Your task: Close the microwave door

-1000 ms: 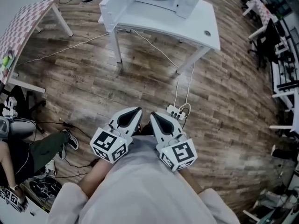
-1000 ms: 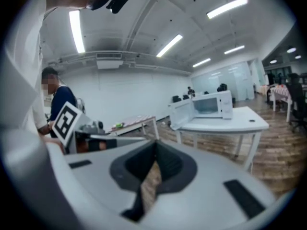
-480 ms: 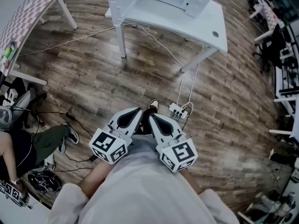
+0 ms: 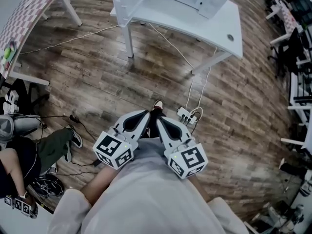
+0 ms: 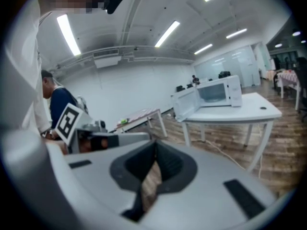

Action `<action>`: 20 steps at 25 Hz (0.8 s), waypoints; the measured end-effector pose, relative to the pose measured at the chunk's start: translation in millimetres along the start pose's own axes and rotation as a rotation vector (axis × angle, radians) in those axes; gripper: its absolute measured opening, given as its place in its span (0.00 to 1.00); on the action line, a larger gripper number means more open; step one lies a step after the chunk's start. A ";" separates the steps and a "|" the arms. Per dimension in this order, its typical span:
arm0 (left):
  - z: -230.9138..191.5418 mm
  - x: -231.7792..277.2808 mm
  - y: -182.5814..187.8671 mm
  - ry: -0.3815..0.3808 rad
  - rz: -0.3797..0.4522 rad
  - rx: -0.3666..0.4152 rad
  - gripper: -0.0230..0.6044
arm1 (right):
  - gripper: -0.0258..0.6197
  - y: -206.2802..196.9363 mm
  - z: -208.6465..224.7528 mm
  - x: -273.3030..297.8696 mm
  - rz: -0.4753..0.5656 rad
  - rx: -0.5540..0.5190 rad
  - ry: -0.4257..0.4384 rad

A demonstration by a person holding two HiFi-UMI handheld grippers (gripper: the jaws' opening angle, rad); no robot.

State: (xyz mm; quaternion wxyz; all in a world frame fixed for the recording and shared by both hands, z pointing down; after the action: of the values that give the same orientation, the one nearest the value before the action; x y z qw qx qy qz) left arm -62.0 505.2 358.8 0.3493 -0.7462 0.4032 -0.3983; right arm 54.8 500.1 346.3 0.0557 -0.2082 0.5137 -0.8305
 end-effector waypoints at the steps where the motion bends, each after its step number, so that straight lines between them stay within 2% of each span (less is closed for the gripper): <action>1: -1.2 5.4 1.5 0.000 -0.004 -0.002 0.06 | 0.08 2.3 4.8 1.6 0.000 0.003 0.002; 7: -12.5 41.3 14.3 0.028 -0.005 -0.015 0.06 | 0.08 17.2 40.1 14.1 -0.010 0.008 0.020; 16: -22.9 111.4 48.2 0.067 -0.015 0.062 0.06 | 0.08 59.1 109.8 41.5 -0.015 -0.004 0.065; 20: -31.4 132.5 61.7 0.106 -0.023 0.046 0.06 | 0.08 75.7 133.2 52.4 -0.021 -0.015 0.102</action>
State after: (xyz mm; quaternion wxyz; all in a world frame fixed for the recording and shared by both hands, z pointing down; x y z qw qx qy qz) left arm -62.1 355.8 362.0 0.3399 -0.7203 0.4034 -0.4505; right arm 51.8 338.2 346.5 0.0193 -0.1713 0.5199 -0.8366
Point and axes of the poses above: the fingertips, and each gripper's own axes: x forward along the fingers, z to its right, y out of its top, the point moved 6 cm from there along -x, backward along the fingers, and after that the axes turned 13 degrees about y, right-handed, at the moved point
